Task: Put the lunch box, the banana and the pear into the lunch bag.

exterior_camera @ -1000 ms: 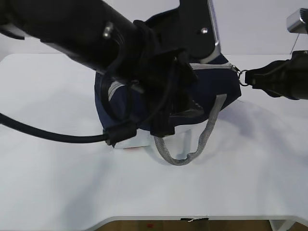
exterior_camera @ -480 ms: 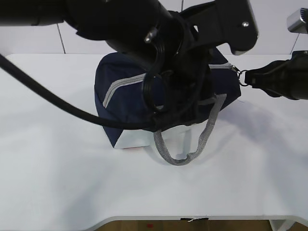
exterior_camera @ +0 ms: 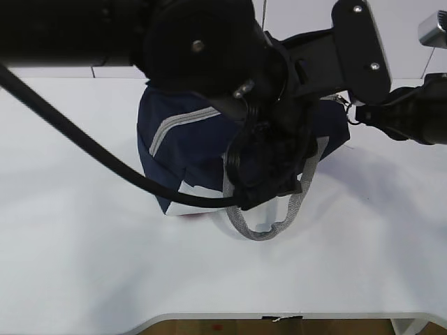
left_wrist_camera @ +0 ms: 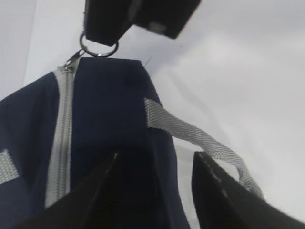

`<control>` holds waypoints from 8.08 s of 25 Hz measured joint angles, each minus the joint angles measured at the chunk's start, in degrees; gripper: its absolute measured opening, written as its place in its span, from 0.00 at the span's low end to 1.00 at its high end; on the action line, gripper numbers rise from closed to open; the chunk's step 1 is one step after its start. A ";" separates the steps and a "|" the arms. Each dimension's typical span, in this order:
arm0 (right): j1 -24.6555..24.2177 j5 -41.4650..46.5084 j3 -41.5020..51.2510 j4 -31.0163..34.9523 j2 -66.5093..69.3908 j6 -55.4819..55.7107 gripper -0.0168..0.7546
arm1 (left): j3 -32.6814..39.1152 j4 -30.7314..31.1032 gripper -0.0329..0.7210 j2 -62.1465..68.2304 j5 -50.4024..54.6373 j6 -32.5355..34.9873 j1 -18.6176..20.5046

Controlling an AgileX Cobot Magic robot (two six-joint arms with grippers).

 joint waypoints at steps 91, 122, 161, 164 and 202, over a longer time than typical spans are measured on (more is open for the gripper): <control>0.00 2.88 0.00 0.02 0.00 4.57 0.03 | -0.23 21.43 0.06 7.32 -4.05 -17.18 4.10; 0.23 -1.24 0.00 -3.02 0.00 4.46 0.03 | -0.23 21.26 0.06 0.65 3.52 -17.18 4.19; 0.66 -7.81 0.90 -3.25 4.66 3.69 0.03 | -2.88 24.02 0.06 0.65 3.98 -18.38 4.53; 0.66 -7.91 0.90 -3.25 4.77 3.56 0.03 | -2.88 24.02 0.06 0.65 3.98 -18.38 4.53; 0.88 -8.35 0.79 -2.82 10.16 2.98 0.04 | -2.88 25.98 0.06 0.19 4.46 -19.28 4.53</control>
